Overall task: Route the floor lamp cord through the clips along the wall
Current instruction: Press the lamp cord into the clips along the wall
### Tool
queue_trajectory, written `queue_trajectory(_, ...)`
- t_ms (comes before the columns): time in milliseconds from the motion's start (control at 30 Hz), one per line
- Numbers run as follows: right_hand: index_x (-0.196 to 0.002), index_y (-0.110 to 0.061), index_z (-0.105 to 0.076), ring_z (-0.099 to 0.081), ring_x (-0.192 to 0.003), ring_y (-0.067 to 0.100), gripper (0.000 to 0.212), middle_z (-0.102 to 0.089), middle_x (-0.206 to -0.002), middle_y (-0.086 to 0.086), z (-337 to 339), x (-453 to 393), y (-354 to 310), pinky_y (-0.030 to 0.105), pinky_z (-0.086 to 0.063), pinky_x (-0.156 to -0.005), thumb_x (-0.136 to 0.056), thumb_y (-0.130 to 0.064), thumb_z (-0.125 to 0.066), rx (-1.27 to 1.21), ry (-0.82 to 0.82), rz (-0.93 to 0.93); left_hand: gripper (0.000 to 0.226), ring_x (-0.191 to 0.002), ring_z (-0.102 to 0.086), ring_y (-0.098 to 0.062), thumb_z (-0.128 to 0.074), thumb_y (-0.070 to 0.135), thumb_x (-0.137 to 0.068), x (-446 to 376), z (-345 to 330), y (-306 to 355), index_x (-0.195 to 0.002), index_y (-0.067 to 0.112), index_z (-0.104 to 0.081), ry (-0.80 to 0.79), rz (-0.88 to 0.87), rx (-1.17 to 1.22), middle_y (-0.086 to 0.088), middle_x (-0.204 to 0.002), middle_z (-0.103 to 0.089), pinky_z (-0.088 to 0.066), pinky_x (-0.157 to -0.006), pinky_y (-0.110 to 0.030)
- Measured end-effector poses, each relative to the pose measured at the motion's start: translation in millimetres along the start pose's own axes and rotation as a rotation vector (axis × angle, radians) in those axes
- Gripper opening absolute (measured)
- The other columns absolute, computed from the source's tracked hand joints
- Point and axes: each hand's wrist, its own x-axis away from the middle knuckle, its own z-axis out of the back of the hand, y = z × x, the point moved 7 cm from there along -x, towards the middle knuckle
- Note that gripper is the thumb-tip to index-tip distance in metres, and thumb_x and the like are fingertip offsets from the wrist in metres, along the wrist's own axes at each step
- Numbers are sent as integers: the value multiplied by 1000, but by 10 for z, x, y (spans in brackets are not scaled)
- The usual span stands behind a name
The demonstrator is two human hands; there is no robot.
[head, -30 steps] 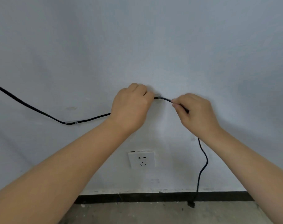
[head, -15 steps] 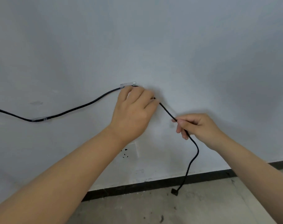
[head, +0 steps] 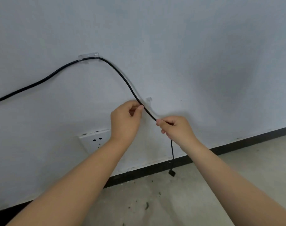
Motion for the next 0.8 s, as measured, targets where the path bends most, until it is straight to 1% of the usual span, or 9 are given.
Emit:
queue_trajectory(100,-75,11,-64,-47,-56,17,32,-52,-54,26,30,4,-77,20,-36,-52,-85,-18,-56,66,40,96,9,-56,-53,6,-61,7,-85,7,-17,-5,-87,8,-69,115,12,26,18,-60,-55,-39,-53,5)
queue_trajectory(133,-76,15,-61,-45,-59,20,34,-54,-62,36,68,-9,-115,23,-32,-56,-85,-17,-56,90,55,127,9,-58,-54,2,-61,8,-85,7,-32,0,-87,7,-69,145,17,28,16,-60,-55,-39,-55,5)
queue_trajectory(200,-76,18,-58,-44,-57,25,35,-54,-68,40,140,-45,-201,24,-29,-60,-84,-16,-57,131,70,184,8,-62,-57,-10,-61,8,-84,5,-61,9,-87,5,-68,194,33,24,10,-62,-56,-43,-60,-4)
queue_trajectory(300,-67,17,-56,-46,-58,40,37,-43,-58,22,158,-91,-270,25,-27,-54,-85,-16,-56,218,22,235,7,-61,-56,-12,-61,8,-84,-6,-92,1,-86,5,-67,243,66,30,13,-60,-54,-44,-64,-14)
queue_trajectory(433,-52,-2,-47,-29,-49,19,36,-36,-54,15,98,-135,-290,27,-21,-46,-85,-15,-54,285,-23,269,9,-64,-57,-15,-60,9,-84,-26,-105,-12,-77,15,-61,251,96,36,12,-60,-54,-47,-67,-20)
queue_trajectory(567,-64,16,-53,-34,-54,22,39,-41,-59,29,91,-168,-199,26,-24,-53,-86,-16,-53,226,-4,240,9,-64,-56,-15,-61,9,-84,-43,-111,24,-76,12,-64,229,93,13,10,-59,-55,-47,-67,-22)
queue_trajectory(633,-68,16,-56,-38,-56,23,37,-47,-61,33,96,-174,-165,25,-27,-56,-86,-16,-53,200,30,244,9,-62,-55,-14,-61,9,-83,-49,-114,44,-79,6,-68,211,90,-2,5,-60,-58,-48,-72,-27)
queue_trajectory(733,-47,-2,-48,-35,-48,19,42,-37,-44,7,110,-224,-107,27,-25,-50,-86,-18,-55,208,79,257,10,-56,-52,-8,-61,7,-82,-79,-113,72,-78,5,-70,183,80,-5,5,-58,-58,-48,-73,-29)
queue_trajectory(800,-43,-15,-39,-32,-43,11,46,-32,-41,-2,108,-232,-85,28,-24,-47,-85,-19,-56,212,108,268,11,-56,-51,-6,-60,5,-83,-89,-117,86,-80,5,-71,156,72,-5,9,-57,-57,-48,-73,-29)
